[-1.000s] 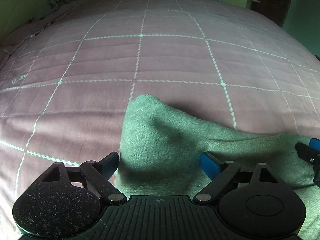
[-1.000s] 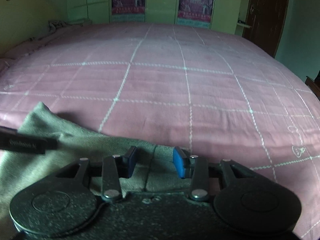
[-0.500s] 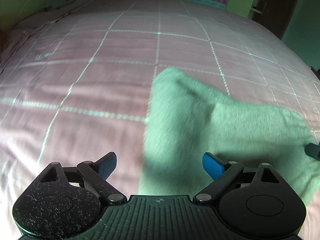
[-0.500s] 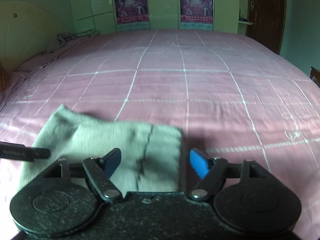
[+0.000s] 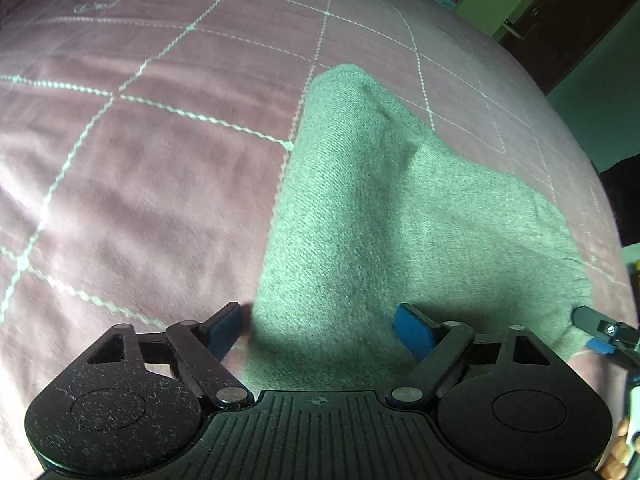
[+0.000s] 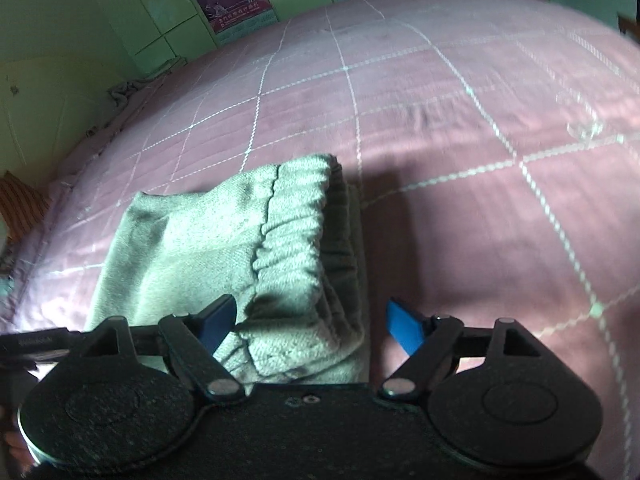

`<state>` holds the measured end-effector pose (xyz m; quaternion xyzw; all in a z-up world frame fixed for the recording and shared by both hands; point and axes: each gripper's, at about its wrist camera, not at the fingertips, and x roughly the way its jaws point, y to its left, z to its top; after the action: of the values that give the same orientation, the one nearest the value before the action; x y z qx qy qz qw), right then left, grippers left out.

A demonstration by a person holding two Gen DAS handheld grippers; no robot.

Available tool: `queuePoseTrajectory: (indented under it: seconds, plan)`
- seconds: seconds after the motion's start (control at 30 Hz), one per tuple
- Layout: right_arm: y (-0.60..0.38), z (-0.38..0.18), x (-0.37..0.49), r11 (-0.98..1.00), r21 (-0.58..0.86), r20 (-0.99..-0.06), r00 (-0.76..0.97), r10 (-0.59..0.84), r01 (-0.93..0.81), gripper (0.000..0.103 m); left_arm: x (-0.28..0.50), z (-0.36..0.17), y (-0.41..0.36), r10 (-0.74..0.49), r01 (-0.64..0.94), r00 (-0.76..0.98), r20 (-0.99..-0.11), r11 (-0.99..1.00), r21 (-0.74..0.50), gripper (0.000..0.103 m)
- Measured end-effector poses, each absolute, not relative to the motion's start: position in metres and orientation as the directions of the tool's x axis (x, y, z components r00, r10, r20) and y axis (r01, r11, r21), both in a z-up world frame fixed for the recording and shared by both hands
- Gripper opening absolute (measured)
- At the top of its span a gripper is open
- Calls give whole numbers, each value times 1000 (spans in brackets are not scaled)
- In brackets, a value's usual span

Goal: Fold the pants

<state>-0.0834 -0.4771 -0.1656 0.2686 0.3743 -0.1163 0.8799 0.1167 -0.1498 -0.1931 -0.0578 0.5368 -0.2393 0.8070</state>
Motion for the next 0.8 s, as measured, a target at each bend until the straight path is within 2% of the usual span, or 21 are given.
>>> queuePoseTrajectory:
  seconds: [0.3, 0.5, 0.57, 0.63, 0.7, 0.8]
  plan:
    - [-505, -189, -89, 705, 575, -696, 701, 154, 415, 89, 125, -201, -152, -522, 313, 245, -817, 840, -443, 76]
    - [-524, -220, -87, 546, 745, -613, 714, 337, 382, 88, 137, -206, -139, -606, 224, 203, -769, 793, -566, 58]
    - [-525, -224, -86, 543, 764, -590, 718, 370, 348, 77, 142, -208, -133, -646, 199, 182, -741, 762, -616, 56]
    - [-530, -227, -87, 508, 808, -533, 738, 414, 298, 73, 147, -212, -132, -677, 194, 156, -719, 735, -650, 56]
    - [-535, -231, -88, 475, 846, -474, 749, 463, 241, 73, 153, -219, -132, -700, 176, 132, -701, 713, -679, 56]
    - [-543, -241, -83, 437, 871, -441, 750, 493, 224, 73, 161, -233, -139, -728, 143, 100, -678, 685, -715, 56]
